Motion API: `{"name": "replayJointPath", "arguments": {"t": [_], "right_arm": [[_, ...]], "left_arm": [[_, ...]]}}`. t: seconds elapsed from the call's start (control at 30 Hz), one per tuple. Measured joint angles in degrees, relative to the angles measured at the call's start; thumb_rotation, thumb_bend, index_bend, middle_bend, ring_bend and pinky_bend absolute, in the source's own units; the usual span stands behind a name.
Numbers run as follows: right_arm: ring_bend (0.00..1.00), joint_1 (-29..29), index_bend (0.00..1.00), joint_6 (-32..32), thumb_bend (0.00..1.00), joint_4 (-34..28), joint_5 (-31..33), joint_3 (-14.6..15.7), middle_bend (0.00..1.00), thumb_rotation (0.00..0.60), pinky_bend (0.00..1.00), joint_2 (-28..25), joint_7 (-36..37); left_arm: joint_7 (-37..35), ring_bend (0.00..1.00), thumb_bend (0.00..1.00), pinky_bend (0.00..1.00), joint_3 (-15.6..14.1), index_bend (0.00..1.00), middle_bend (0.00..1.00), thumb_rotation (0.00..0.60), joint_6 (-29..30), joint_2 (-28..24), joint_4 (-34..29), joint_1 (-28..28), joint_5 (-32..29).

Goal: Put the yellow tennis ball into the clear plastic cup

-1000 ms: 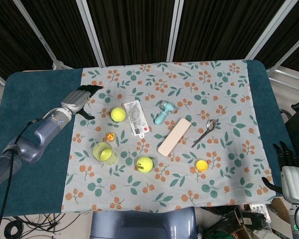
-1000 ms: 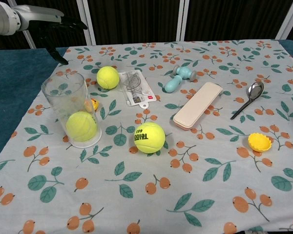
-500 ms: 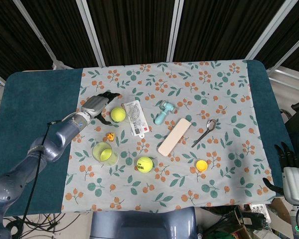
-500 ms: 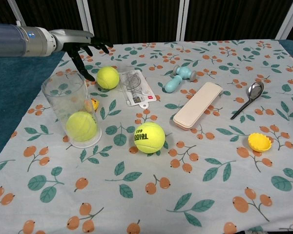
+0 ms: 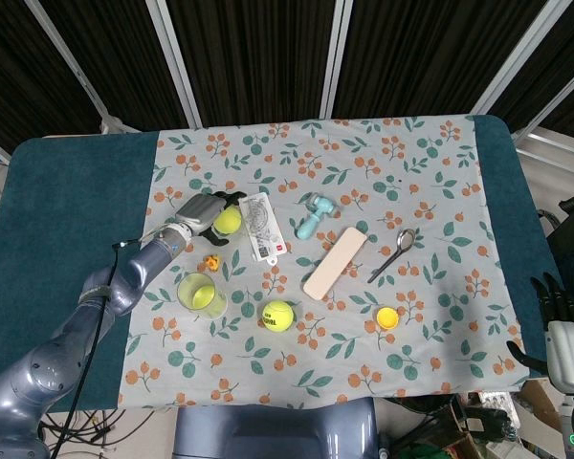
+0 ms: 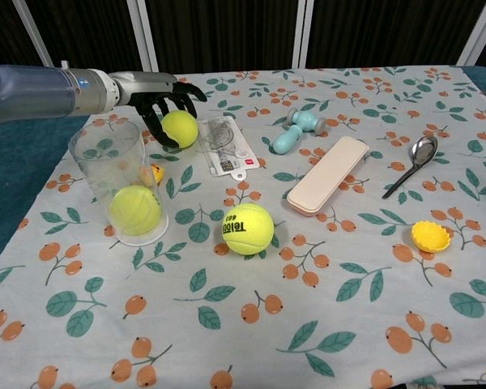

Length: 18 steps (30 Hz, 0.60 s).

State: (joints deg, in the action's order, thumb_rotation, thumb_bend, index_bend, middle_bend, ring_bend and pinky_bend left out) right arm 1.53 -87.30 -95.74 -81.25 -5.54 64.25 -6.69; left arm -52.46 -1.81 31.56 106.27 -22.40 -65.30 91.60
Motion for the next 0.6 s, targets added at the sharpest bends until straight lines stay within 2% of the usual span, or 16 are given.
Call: {"name": "replayJointPath", "arguments": {"t": [0.2,0.3,0.47,0.6], "right_arm": [[0.11,0.0,0.02,0.0,0.10,-0.1,0.0,0.0,0.00,0.600,0.26,0.0,0.2],[0.11,-0.1,0.02,-0.1,0.10,-0.1,-0.1,0.0,0.00,0.600,0.26,0.0,0.3],[0.11,-0.1,0.02,-0.1,0.10,-0.1,-0.1,-0.1,0.00,0.600,0.26,-0.1,0.5],[0.11,-0.1,0.02,0.0,0.09,-0.2,-0.2,0.0,0.00,0.600,0.26,-0.2,0.8]], "left_arm": [[-0.6,0.17,0.26,0.29,-1.3,0.18,0.26,0.600,-1.1,1.4,2.3,0.0,0.6],[-0.9,0.20,0.28,0.32,-1.5,0.20,0.29,0.600,-1.4,2.0,2.9,0.0,0.6],[-0.9,0.31,0.34,0.46,-1.7,0.28,0.39,0.600,-1.0,3.0,4.3,0.1,0.7],[0.1,0.37,0.39,0.52,-1.4,0.34,0.45,0.600,0.0,3.5,5.5,0.3,0.2]]}}
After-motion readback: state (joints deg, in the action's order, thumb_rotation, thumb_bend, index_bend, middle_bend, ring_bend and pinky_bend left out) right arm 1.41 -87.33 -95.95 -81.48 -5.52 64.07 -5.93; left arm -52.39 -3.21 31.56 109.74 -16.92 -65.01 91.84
